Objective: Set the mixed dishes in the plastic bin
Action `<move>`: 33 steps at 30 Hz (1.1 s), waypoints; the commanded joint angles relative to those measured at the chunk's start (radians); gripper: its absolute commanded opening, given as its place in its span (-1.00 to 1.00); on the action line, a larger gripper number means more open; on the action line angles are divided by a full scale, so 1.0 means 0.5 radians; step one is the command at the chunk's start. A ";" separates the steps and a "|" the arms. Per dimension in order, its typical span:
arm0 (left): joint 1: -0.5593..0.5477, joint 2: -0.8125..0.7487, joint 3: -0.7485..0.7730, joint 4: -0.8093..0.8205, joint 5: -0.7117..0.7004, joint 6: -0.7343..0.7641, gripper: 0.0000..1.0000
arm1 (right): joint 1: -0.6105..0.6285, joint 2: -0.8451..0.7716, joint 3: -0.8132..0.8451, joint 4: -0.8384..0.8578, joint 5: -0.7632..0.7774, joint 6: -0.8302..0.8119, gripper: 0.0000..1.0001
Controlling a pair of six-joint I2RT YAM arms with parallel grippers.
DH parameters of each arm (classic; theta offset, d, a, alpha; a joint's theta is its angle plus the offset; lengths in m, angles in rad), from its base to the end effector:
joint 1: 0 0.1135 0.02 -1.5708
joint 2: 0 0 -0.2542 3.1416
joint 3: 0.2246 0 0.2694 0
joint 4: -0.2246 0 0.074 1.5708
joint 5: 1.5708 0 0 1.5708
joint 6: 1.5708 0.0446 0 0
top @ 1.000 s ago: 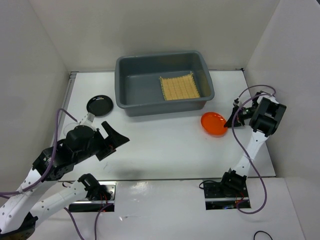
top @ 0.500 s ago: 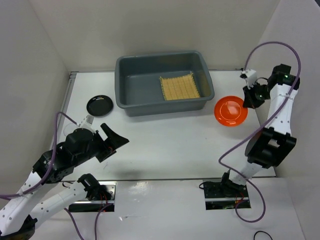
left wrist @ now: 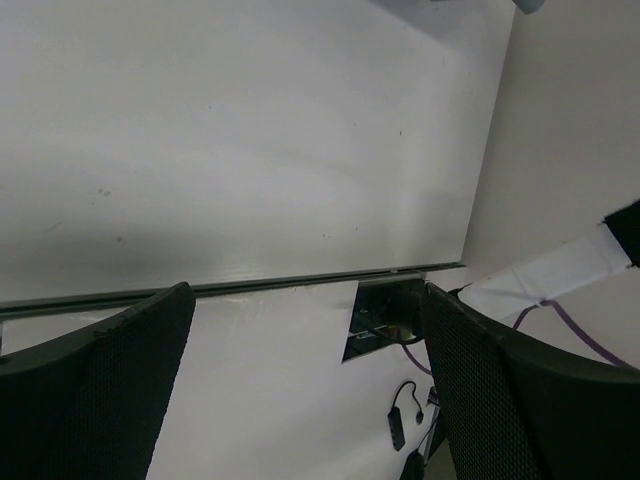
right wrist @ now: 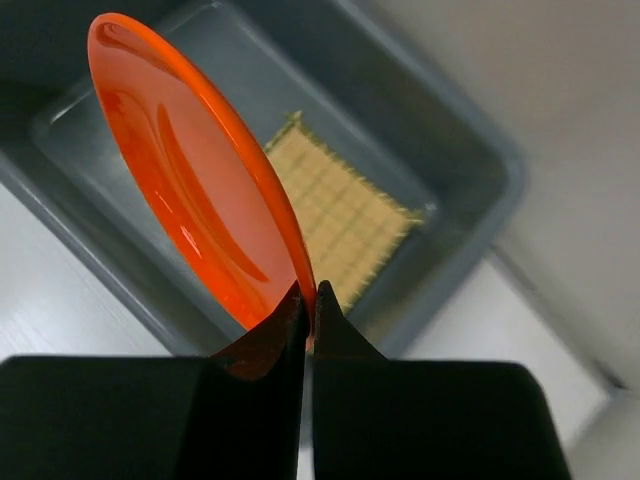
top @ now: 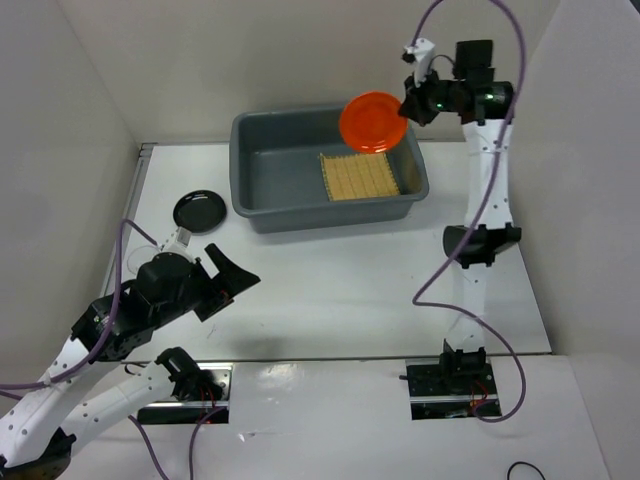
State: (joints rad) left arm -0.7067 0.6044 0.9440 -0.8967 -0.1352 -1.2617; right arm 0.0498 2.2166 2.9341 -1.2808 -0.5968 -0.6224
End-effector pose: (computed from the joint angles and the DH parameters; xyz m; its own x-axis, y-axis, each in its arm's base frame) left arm 0.1095 -0.0856 0.3395 -0.6524 -0.6842 -0.3261 -0.2138 0.5789 -0.7869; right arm 0.4234 0.0462 0.4752 -0.1326 -0.4894 -0.8619 -0.7299 0.6365 -0.2491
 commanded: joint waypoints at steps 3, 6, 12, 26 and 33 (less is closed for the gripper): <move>0.014 0.000 0.057 0.048 -0.036 0.011 0.98 | 0.198 0.515 0.188 -0.037 0.144 0.352 -1.00; 0.014 -0.018 0.057 0.020 -0.036 -0.035 0.98 | 0.250 0.680 0.237 0.024 0.214 0.380 -1.00; 0.014 -0.101 -0.053 0.020 0.004 -0.130 0.98 | 0.253 1.018 0.354 0.110 0.377 0.419 -1.00; 0.014 -0.086 -0.130 0.060 0.004 -0.167 0.98 | 0.109 1.286 0.400 0.279 0.749 0.502 -0.55; 0.014 0.101 -0.072 0.075 -0.085 -0.060 0.98 | 0.109 1.212 0.400 0.215 0.731 0.524 0.79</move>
State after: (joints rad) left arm -0.7052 0.6041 0.8810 -0.8909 -0.1394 -1.3159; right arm 0.1192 2.8265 3.1043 -1.1706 -0.2699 -0.3599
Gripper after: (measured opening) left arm 0.993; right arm 0.853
